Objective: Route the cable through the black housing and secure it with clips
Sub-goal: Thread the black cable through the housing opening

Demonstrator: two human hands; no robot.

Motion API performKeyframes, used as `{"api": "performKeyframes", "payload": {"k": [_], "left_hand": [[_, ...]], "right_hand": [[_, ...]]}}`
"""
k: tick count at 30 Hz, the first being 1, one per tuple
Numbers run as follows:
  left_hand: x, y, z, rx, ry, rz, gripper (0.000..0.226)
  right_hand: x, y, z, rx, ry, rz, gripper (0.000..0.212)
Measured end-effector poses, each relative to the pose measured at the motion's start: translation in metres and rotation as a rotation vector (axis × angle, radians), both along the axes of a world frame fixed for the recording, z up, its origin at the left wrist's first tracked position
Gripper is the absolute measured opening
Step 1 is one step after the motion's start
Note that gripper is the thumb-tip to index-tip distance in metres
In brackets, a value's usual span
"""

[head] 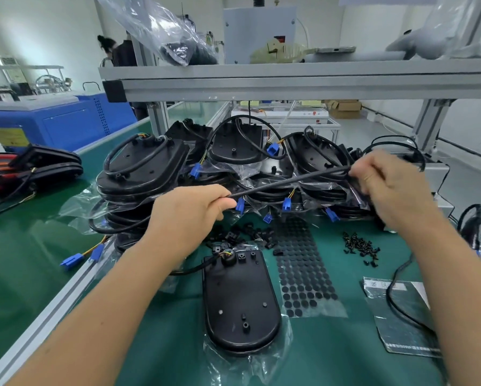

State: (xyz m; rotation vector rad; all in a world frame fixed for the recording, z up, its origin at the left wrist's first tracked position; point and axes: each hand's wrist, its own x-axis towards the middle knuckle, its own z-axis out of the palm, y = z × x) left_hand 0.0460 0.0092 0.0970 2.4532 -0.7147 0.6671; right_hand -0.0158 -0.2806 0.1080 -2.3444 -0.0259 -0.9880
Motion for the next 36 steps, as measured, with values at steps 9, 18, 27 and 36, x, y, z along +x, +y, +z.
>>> {"api": "performKeyframes", "payload": {"k": [9,18,27,36], "left_hand": [[0.000,0.016,-0.013,-0.474,0.036,-0.092,0.016],[0.014,-0.013,-0.005,-0.928,0.136,-0.113,0.014],[0.018,0.008,-0.034,-0.265,0.155,-0.014,0.040],[0.001,0.024,-0.059,-0.508,0.205,0.072,0.015]], "right_hand": [[-0.001,-0.002,0.046,0.645,-0.264,0.094,0.030],[0.017,0.068,0.135,1.089,-0.259,0.621,0.022],[0.022,0.105,0.096,1.184,-0.186,0.641,0.029],[0.021,0.047,0.043,1.678,-0.209,0.495,0.034]]}}
